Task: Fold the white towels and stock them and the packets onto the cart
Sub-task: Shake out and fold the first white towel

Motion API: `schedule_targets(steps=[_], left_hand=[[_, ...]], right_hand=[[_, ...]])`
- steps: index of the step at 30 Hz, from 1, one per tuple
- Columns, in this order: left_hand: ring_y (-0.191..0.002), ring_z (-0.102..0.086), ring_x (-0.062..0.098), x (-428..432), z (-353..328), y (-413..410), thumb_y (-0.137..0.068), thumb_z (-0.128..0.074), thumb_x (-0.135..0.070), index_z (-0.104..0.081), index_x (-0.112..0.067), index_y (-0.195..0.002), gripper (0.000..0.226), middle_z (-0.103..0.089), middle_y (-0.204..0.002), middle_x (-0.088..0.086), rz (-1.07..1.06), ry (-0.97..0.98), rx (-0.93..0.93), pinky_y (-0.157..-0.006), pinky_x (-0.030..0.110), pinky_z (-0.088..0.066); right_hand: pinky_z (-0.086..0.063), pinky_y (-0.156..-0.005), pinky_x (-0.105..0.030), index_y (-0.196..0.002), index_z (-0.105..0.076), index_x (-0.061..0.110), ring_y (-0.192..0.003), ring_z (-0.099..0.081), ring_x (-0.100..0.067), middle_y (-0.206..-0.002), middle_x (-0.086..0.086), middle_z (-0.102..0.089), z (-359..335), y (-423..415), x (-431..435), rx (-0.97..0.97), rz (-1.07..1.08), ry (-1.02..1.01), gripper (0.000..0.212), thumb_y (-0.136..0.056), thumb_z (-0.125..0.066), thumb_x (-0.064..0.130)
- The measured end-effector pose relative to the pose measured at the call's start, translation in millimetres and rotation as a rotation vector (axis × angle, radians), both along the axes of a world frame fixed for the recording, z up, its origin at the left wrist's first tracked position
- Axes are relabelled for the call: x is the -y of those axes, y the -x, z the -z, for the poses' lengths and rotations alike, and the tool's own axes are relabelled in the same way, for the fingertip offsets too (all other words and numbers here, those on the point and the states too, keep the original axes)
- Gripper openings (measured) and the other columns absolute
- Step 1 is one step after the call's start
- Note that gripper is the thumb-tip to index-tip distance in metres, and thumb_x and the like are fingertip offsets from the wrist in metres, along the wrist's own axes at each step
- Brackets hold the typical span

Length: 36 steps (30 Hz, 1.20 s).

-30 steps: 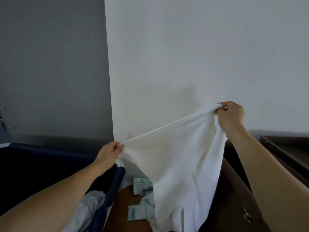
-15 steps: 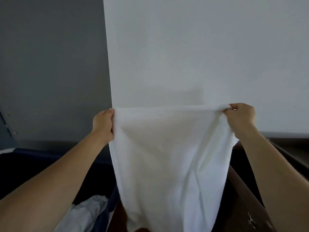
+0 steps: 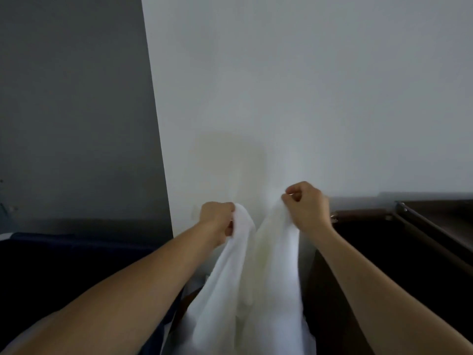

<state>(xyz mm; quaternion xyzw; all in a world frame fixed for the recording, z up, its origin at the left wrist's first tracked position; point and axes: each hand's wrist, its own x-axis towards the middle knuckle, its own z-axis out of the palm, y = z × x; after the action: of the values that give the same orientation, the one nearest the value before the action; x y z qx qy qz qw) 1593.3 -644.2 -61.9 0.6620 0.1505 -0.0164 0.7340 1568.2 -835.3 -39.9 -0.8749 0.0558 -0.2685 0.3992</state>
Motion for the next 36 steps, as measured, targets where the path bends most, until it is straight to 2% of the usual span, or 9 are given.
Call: schedule_targets(steps=[2, 5, 13, 16, 19, 23, 29, 32, 36], left_hand=[[-0.077, -0.069, 0.034, 20.7, -2.0, 6.9, -0.089, -0.062, -0.010, -0.064, 0.001, -0.077, 0.016, -0.068, -0.084, 0.021, 0.067, -0.156, 0.110, -0.073, 0.051, -0.059], [-0.064, -0.061, 0.023, 35.0, 1.1, 17.1, -0.091, -0.064, -0.021, -0.066, 0.000, -0.081, 0.023, -0.067, -0.074, 0.013, 0.122, -0.333, 0.264, -0.063, 0.040, -0.056], [-0.064, -0.059, 0.015, 39.3, 13.0, 29.0, -0.093, -0.060, -0.022, -0.068, -0.009, -0.080, 0.021, -0.067, -0.072, 0.002, 0.102, -0.374, 0.353, -0.058, 0.028, -0.044], [-0.056, -0.053, 0.011, 42.1, 13.3, 36.0, -0.094, -0.057, -0.020, -0.063, -0.012, -0.067, 0.028, -0.061, -0.059, -0.006, 0.103, -0.374, 0.357, -0.053, 0.023, -0.039], [-0.045, -0.035, 0.011, 48.1, 11.9, 43.3, -0.091, -0.053, -0.015, -0.039, -0.019, -0.047, 0.047, -0.038, -0.041, -0.012, 0.125, -0.354, 0.322, -0.048, 0.024, -0.028], [-0.056, -0.034, 0.020, 52.6, 7.1, 46.5, -0.089, -0.058, -0.026, -0.040, -0.010, -0.053, 0.042, -0.035, -0.055, 0.006, 0.153, -0.238, 0.315, -0.057, 0.034, -0.032], [-0.059, -0.057, 0.023, 49.5, -11.6, 41.1, -0.085, -0.074, -0.020, -0.061, 0.004, -0.065, 0.034, -0.058, -0.063, 0.013, 0.123, 0.020, 0.252, -0.055, 0.028, -0.051], [-0.056, -0.061, 0.019, 49.7, -24.2, 36.4, -0.085, -0.073, -0.011, -0.066, 0.006, -0.075, 0.021, -0.064, -0.066, 0.013, 0.129, -0.031, 0.230, -0.046, 0.021, -0.048], [-0.073, -0.068, 0.022, 46.9, -43.2, 25.8, -0.090, -0.067, -0.017, -0.072, -0.004, -0.070, 0.024, -0.073, -0.078, 0.012, 0.080, -0.186, 0.345, -0.074, 0.038, -0.058]], right_hand=[[-0.039, -0.073, -0.019, -0.100, -0.070, 0.016, -0.081, -0.059, -0.013, -0.082, 0.004, -0.067, 5.1, 8.0, -18.6, 0.036, -0.072, 0.031, 0.011, -0.090, -0.069, 0.021], [-0.049, -0.084, -0.031, -0.110, -0.066, 0.015, -0.093, -0.064, -0.019, -0.096, -0.002, -0.072, 10.6, 16.5, -33.1, 0.028, -0.135, 0.137, 0.017, -0.094, -0.061, 0.022], [-0.046, -0.086, -0.035, -0.133, -0.050, 0.015, -0.108, -0.062, -0.029, -0.112, -0.005, -0.072, 19.3, 24.4, -39.0, -0.046, -0.169, 0.257, 0.032, -0.103, -0.045, 0.022], [-0.042, -0.078, -0.035, -0.137, -0.045, 0.013, -0.101, -0.063, -0.031, -0.105, -0.006, -0.072, 21.3, 27.2, -41.2, -0.053, -0.176, 0.364, 0.036, -0.101, -0.040, 0.015], [-0.037, -0.070, -0.033, -0.141, -0.038, 0.012, -0.088, -0.063, -0.031, -0.096, -0.006, -0.070, 20.0, 33.0, -40.7, -0.076, -0.196, 0.459, 0.043, -0.098, -0.038, 0.009], [-0.035, -0.067, -0.031, -0.149, -0.026, 0.014, -0.073, -0.054, -0.023, -0.087, -0.003, -0.067, 14.4, 44.5, -42.3, -0.077, -0.190, 0.536, 0.054, -0.097, -0.043, 0.012], [-0.036, -0.075, -0.030, -0.154, -0.021, 0.012, -0.105, -0.060, -0.025, -0.105, -0.002, -0.072, 14.3, 52.3, -41.1, 0.089, -0.238, 0.452, 0.061, -0.094, -0.031, 0.017], [-0.040, -0.079, -0.031, -0.150, -0.026, 0.010, -0.116, -0.054, -0.026, -0.115, -0.005, -0.069, 19.4, 55.9, -42.8, 0.133, -0.267, 0.463, 0.065, -0.086, -0.027, 0.020], [-0.032, -0.092, -0.009, -0.149, -0.032, 0.020, -0.132, -0.036, -0.010, -0.143, 0.002, -0.046, 17.6, 63.8, -45.8, 0.130, -0.350, 0.147, 0.062, -0.090, -0.051, 0.008]])
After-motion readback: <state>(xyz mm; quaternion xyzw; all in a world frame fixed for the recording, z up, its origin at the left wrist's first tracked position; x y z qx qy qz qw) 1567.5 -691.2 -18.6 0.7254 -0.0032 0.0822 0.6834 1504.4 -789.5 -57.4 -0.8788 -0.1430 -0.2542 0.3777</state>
